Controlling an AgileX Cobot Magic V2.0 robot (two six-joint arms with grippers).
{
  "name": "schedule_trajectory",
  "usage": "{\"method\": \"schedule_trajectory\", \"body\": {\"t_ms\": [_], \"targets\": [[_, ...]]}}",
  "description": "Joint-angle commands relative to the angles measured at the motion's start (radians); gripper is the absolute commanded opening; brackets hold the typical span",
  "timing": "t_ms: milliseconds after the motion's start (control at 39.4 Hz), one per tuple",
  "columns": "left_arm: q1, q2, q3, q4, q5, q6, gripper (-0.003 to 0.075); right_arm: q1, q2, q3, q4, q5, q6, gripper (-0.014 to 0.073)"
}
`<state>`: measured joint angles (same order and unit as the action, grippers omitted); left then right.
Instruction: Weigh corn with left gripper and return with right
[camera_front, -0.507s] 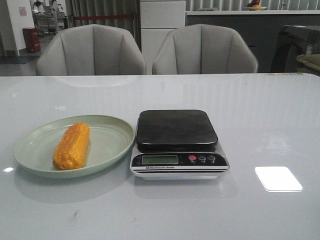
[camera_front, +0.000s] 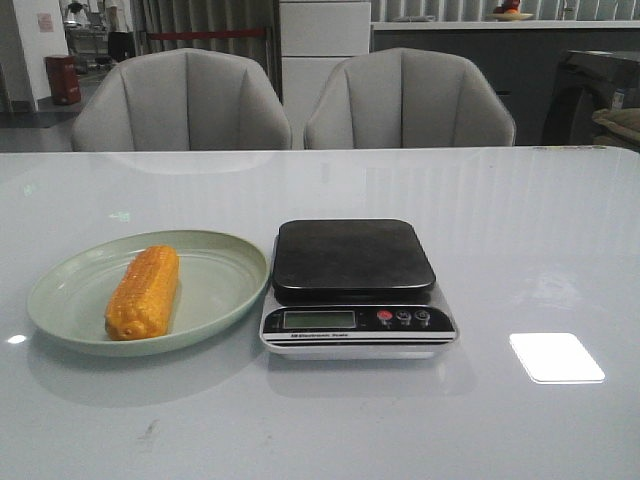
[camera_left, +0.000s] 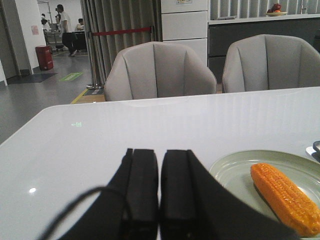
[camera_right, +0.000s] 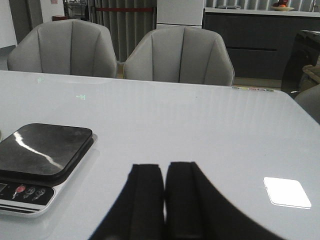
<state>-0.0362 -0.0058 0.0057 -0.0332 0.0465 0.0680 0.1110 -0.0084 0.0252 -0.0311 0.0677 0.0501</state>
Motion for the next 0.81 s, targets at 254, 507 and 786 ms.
{"method": "schedule_trajectory", "body": {"t_ms": [254, 507, 786], "targets": [[0.002, -0.021, 0.032, -0.001, -0.082, -0.001, 0.0125, -0.005, -0.02, 0.011, -0.011, -0.077, -0.002, 0.0179], [0.002, -0.021, 0.032, -0.001, -0.092, -0.001, 0.0125, -0.005, -0.02, 0.011, -0.011, -0.077, -0.002, 0.0179], [0.002, -0.017, -0.024, -0.104, -0.254, -0.01, 0.0125, -0.005, -0.02, 0.011, -0.011, -0.077, -0.002, 0.0179]]}}
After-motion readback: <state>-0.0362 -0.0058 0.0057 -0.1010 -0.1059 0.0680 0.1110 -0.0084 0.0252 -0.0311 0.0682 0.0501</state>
